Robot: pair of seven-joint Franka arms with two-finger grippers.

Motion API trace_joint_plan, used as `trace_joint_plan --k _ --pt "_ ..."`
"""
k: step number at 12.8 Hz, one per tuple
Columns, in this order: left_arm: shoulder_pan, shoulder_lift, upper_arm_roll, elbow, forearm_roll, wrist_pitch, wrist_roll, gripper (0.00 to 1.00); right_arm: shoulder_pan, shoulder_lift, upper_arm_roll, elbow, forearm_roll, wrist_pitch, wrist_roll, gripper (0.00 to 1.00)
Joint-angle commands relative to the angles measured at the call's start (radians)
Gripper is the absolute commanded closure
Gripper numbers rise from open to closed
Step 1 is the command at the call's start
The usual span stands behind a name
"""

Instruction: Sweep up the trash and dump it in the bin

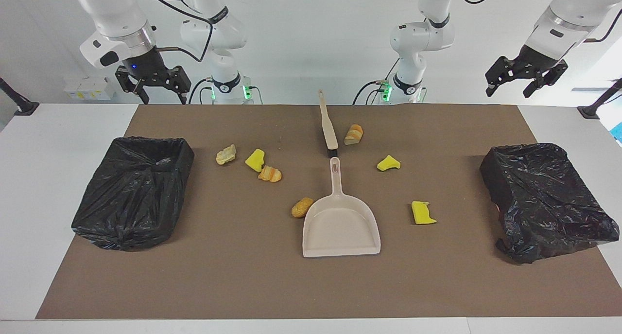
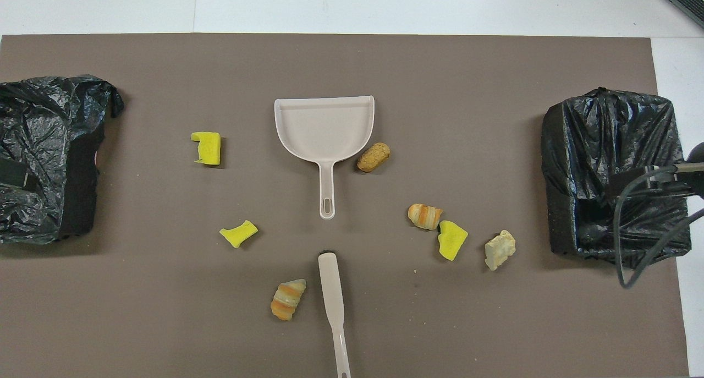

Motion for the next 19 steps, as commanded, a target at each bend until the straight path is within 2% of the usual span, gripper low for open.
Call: trace_joint_plan --k 1,5,7,9,13,15,19 --pt "-0.002 -0.012 0.000 -0.008 0.011 -0.017 0.000 0.00 -0.007 -0.024 0.004 -0.025 0.002 0.000 -0.029 0.00" --pt "-0.013 -0.012 -0.011 -0.010 0.011 -0.014 -0.001 0.00 0.001 -0.024 0.006 -0.027 0.003 0.021 -0.029 0.00" --pt "-0.017 -0.044 -0.012 -0.058 0.009 0.000 -0.004 0.00 0.002 -0.024 0.015 -0.027 0.005 0.024 -0.029 0.00" --pt "-0.052 -0.105 -0.012 -0.155 0.008 0.018 -0.004 0.00 0.002 -0.024 0.015 -0.027 0.005 0.024 -0.030 0.00" --pt "-0.117 -0.251 -0.012 -0.416 0.003 0.115 -0.015 0.00 0.001 -0.021 0.015 -0.021 0.003 0.017 -0.027 0.00" --pt "-0.166 -0.312 -0.019 -0.534 0.003 0.165 -0.085 0.00 -0.008 -0.016 0.013 -0.016 0.002 0.023 -0.030 0.00" --pt "-0.289 -0.326 -0.019 -0.689 0.000 0.299 -0.257 0.00 -0.008 -0.010 0.015 0.002 0.003 0.026 -0.026 0.00"
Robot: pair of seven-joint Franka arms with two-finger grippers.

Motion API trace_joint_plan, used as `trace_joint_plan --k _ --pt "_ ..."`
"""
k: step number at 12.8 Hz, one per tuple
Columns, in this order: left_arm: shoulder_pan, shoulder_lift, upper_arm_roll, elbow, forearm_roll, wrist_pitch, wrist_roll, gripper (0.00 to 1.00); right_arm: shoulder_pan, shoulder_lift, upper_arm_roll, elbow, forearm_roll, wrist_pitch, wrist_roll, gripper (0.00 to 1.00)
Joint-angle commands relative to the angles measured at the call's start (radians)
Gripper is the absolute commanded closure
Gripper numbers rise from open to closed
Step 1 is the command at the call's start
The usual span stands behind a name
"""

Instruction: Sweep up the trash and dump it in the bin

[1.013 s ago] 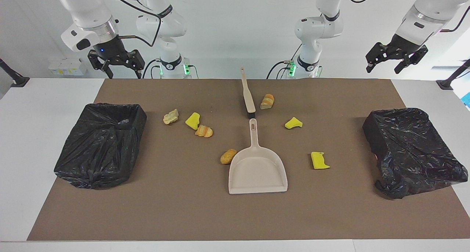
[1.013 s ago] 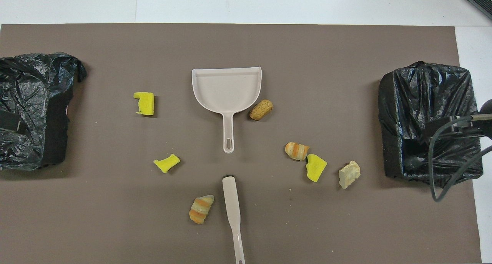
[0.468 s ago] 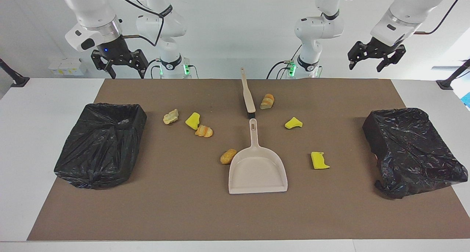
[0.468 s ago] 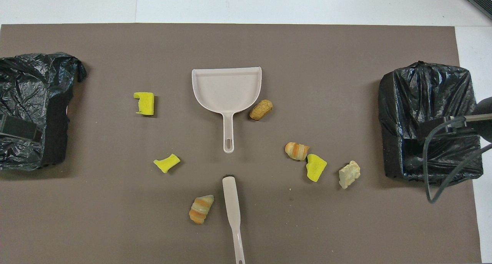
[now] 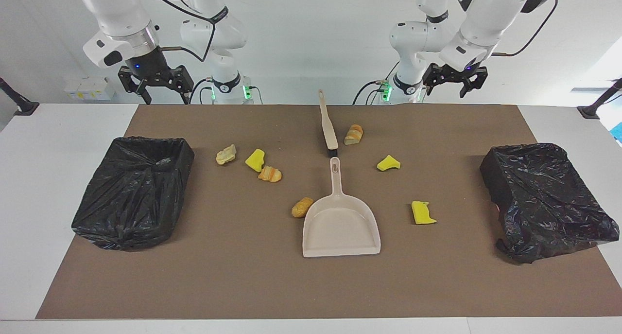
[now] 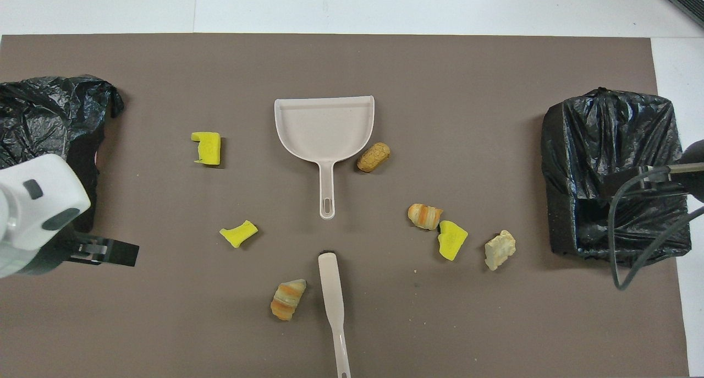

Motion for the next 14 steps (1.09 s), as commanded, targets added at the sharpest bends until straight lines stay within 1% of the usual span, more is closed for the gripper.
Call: trace_joint_plan --k 1,4,6,8,9,11,12,13,14 --pt "-0.092 -0.042 0.011 -0.139 -0.004 0.139 -0.121 0.00 -0.002 -0.008 0.005 -0.001 0.003 0.020 -0.025 0.00" --pt "-0.136 -0.041 0.011 -0.228 -0.070 0.265 -0.202 0.00 0.001 0.012 0.008 0.013 0.000 0.019 -0.028 0.00" --pt "-0.185 -0.026 0.011 -0.268 -0.079 0.329 -0.240 0.00 0.006 0.036 0.013 0.036 -0.002 0.012 -0.028 0.00" --pt "-0.216 -0.021 0.011 -0.337 -0.103 0.427 -0.264 0.00 0.006 0.061 0.041 0.036 -0.008 0.015 -0.028 0.00" --pt "-0.227 -0.012 0.011 -0.356 -0.130 0.449 -0.279 0.00 0.009 0.075 0.041 0.036 -0.006 0.021 -0.026 0.00" --pt "-0.268 0.037 0.013 -0.364 -0.159 0.490 -0.294 0.00 0.033 0.095 0.044 0.036 -0.005 0.026 -0.022 0.00" --pt "-0.282 0.068 0.011 -0.370 -0.177 0.533 -0.337 0.00 0.039 0.104 0.044 0.036 -0.003 0.034 -0.020 0.00" --pt "-0.311 0.102 0.011 -0.371 -0.180 0.572 -0.386 0.00 0.041 0.119 0.045 0.036 -0.003 0.044 -0.017 0.00" --pt "-0.357 0.111 0.013 -0.379 -0.180 0.601 -0.414 0.00 0.047 0.128 0.048 0.036 0.000 0.064 -0.015 0.00"
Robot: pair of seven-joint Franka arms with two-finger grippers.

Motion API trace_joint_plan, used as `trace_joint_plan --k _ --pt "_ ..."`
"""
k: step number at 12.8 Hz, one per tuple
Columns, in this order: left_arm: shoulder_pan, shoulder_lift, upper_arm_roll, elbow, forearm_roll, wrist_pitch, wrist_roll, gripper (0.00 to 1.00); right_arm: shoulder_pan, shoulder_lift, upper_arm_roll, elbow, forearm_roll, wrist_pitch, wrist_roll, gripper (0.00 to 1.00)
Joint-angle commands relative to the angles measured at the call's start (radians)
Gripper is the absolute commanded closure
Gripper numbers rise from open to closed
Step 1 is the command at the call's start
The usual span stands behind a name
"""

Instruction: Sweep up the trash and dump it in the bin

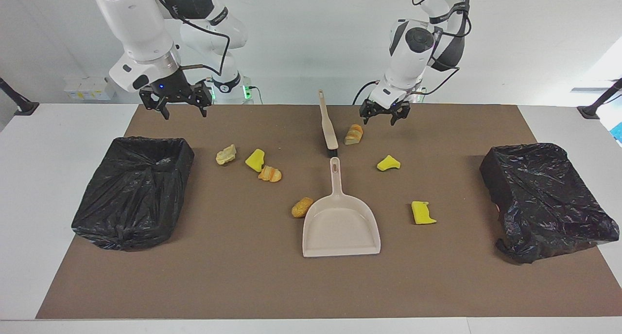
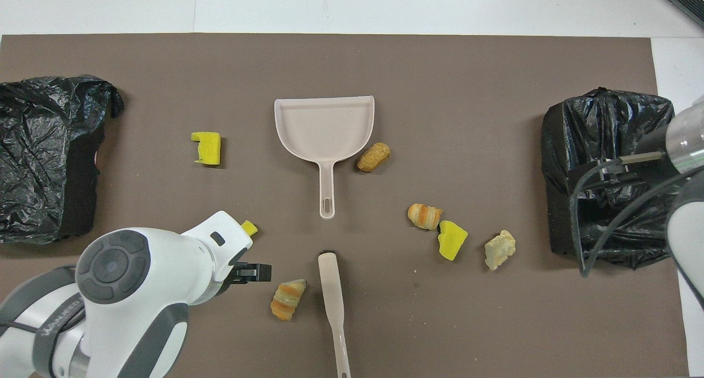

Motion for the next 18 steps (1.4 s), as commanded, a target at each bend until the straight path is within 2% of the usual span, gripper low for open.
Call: trace_joint_plan --k 1,9,15,17,18 --pt "-0.096 0.039 0.015 -0.019 -0.018 0.077 -0.078 0.00 0.024 0.043 0.006 0.017 0.000 0.048 -0.014 0.00" --pt "-0.403 0.040 0.015 -0.061 -0.022 0.087 -0.367 0.00 0.185 0.162 0.007 0.017 0.007 0.174 0.236 0.00" --pt "-0.492 0.045 0.015 -0.105 -0.022 0.162 -0.424 0.00 0.365 0.290 0.007 0.074 0.052 0.236 0.492 0.00" --pt "-0.509 0.051 0.015 -0.107 -0.022 0.176 -0.425 0.07 0.411 0.327 0.007 0.074 0.052 0.304 0.569 0.00" --pt "-0.510 0.062 0.015 -0.105 -0.021 0.176 -0.425 0.14 0.434 0.347 0.007 0.074 0.047 0.339 0.601 0.00"
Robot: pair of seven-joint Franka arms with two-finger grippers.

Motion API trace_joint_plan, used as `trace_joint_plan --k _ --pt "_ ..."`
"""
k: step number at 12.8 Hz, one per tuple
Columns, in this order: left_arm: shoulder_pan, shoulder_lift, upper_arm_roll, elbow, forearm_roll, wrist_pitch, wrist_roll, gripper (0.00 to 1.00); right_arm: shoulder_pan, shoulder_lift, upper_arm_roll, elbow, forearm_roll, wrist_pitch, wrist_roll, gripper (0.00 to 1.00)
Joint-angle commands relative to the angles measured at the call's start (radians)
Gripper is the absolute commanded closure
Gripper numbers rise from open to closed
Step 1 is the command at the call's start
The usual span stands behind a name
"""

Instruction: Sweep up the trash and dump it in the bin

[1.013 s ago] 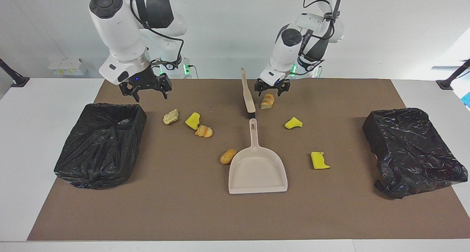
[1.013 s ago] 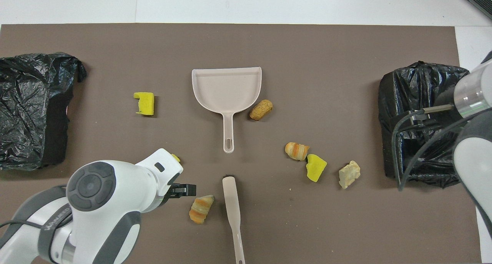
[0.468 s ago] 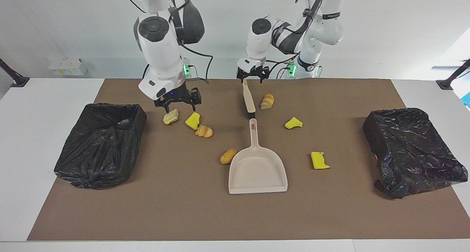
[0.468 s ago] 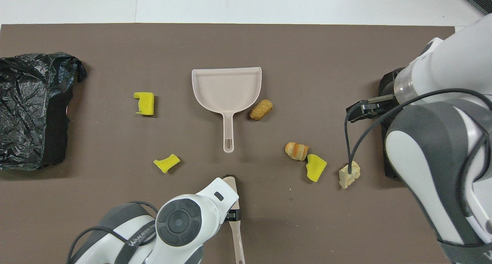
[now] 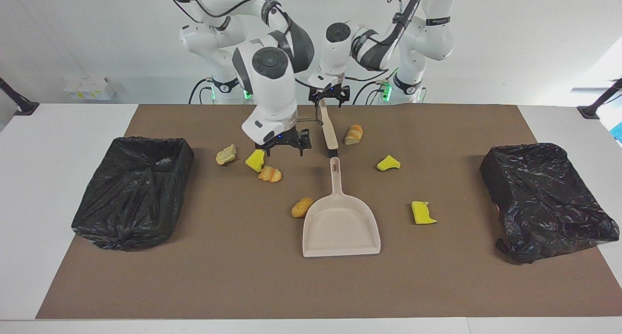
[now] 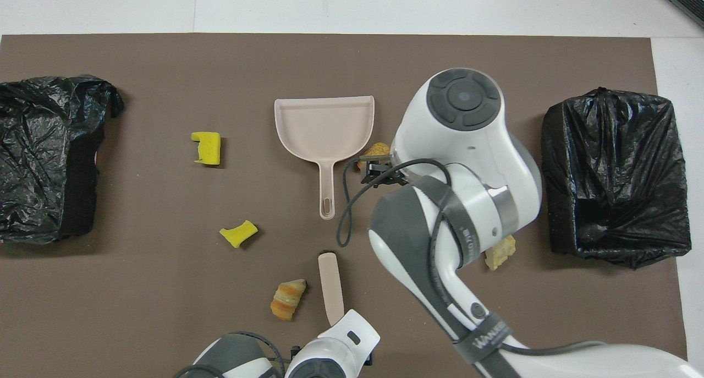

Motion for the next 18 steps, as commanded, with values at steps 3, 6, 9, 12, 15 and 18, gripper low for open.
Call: trace_joint_plan --k 3,6,9,12,15,18 --pt "-0.048 0.005 0.017 -0.023 -0.013 0.034 -0.011 0.26 0.108 0.119 -0.013 0.035 -0.003 0.138 0.144 0.00" --pt "-0.057 0.005 0.017 -0.023 -0.013 0.039 -0.012 0.26 0.141 0.178 -0.006 0.037 -0.066 0.229 0.214 0.00" --pt "-0.068 0.012 0.017 -0.023 -0.013 0.051 -0.049 0.35 0.151 0.189 -0.006 0.028 -0.086 0.287 0.222 0.06" --pt "-0.070 0.014 0.017 -0.026 -0.013 0.059 -0.072 0.46 0.159 0.190 -0.004 0.006 -0.112 0.313 0.225 0.30" --pt "-0.076 0.017 0.017 -0.027 -0.013 0.059 -0.071 0.46 0.159 0.192 -0.004 -0.008 -0.132 0.339 0.224 0.44" --pt "-0.079 0.019 0.017 -0.027 -0.013 0.059 -0.071 0.57 0.161 0.190 -0.004 -0.012 -0.130 0.346 0.224 0.44"
